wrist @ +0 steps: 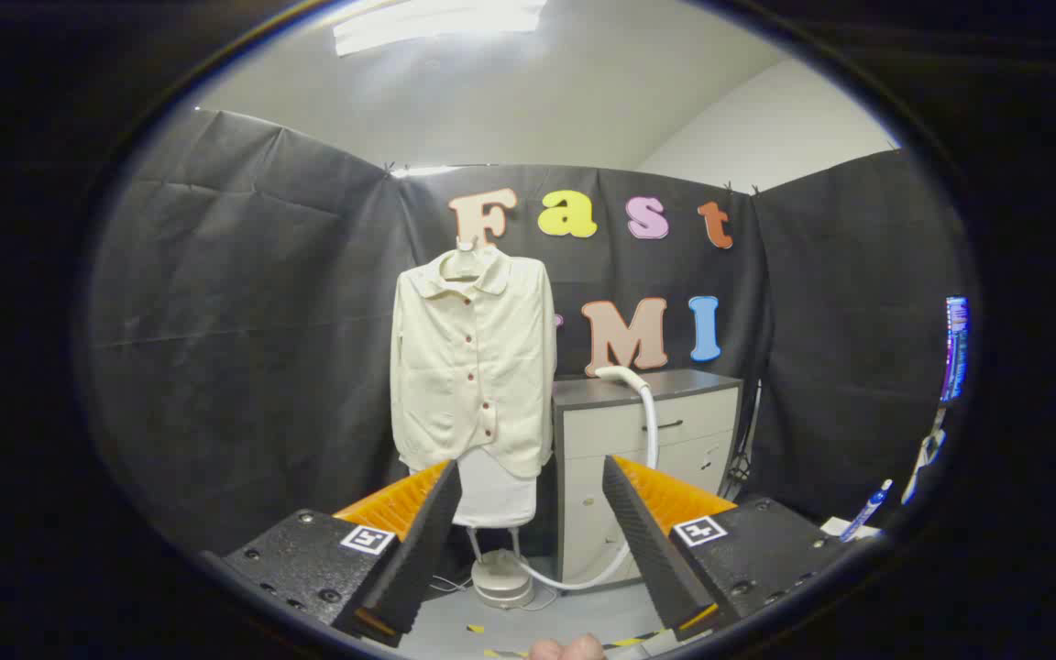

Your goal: Iron the clothes twice with a garment steamer, once on the left side and once on the right side.

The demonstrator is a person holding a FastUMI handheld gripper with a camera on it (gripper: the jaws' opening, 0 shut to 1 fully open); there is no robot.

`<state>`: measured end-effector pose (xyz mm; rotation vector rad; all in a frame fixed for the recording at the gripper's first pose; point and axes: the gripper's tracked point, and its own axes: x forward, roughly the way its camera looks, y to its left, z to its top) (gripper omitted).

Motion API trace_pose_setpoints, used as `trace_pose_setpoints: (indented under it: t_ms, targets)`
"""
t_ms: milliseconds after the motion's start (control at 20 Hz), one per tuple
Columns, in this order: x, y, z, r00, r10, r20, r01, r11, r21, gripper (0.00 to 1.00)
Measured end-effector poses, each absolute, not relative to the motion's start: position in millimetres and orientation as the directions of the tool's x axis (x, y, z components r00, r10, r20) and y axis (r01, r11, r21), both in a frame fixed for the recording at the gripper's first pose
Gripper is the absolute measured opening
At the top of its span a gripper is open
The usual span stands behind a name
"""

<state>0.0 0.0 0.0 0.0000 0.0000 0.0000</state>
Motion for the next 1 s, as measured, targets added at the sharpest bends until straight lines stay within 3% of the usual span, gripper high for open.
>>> trace_pose_setpoints:
  t_ms: [1000]
  targets:
    - [10.1,-13.5,-4.7,0.999,-0.014,-0.035,0.014,1.0,0.01,0.95]
